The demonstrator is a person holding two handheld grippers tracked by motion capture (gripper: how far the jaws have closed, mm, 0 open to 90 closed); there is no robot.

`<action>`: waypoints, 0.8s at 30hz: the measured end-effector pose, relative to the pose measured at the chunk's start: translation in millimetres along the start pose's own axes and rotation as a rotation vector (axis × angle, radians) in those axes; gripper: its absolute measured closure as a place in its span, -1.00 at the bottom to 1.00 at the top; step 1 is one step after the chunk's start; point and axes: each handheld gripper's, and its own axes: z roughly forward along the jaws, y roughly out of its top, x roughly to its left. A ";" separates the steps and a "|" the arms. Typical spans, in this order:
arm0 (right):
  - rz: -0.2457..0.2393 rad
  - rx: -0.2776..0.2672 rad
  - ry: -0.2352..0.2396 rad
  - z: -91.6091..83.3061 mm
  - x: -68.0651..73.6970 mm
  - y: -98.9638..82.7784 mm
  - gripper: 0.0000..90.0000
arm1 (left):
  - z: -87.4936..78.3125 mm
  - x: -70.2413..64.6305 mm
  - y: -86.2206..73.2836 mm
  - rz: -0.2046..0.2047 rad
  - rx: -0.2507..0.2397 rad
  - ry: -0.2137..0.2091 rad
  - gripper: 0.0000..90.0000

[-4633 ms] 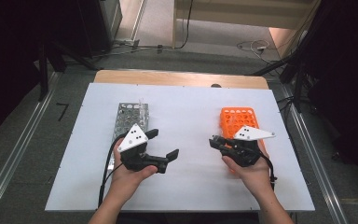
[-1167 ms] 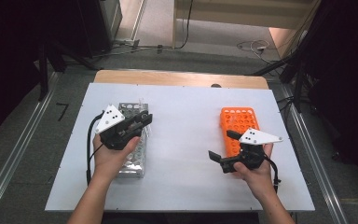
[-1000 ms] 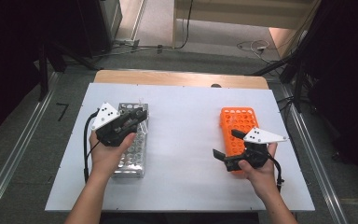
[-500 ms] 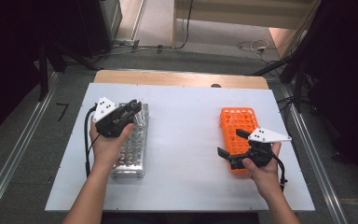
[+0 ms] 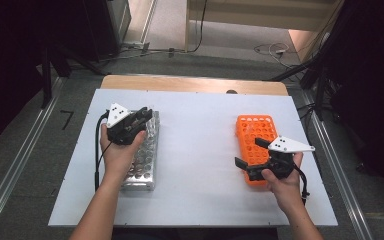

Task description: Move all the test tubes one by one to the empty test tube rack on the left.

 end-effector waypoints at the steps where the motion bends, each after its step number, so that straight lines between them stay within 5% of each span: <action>1: 0.000 -0.001 0.002 -0.4 -0.3 0.1 -1.00 | 0.3 -0.2 -0.3 0.002 0.012 0.002 0.68; 24: 0.012 -0.011 -0.009 -3.6 -3.2 0.9 -1.00 | 5.2 -6.1 -7.9 0.021 0.160 0.022 0.67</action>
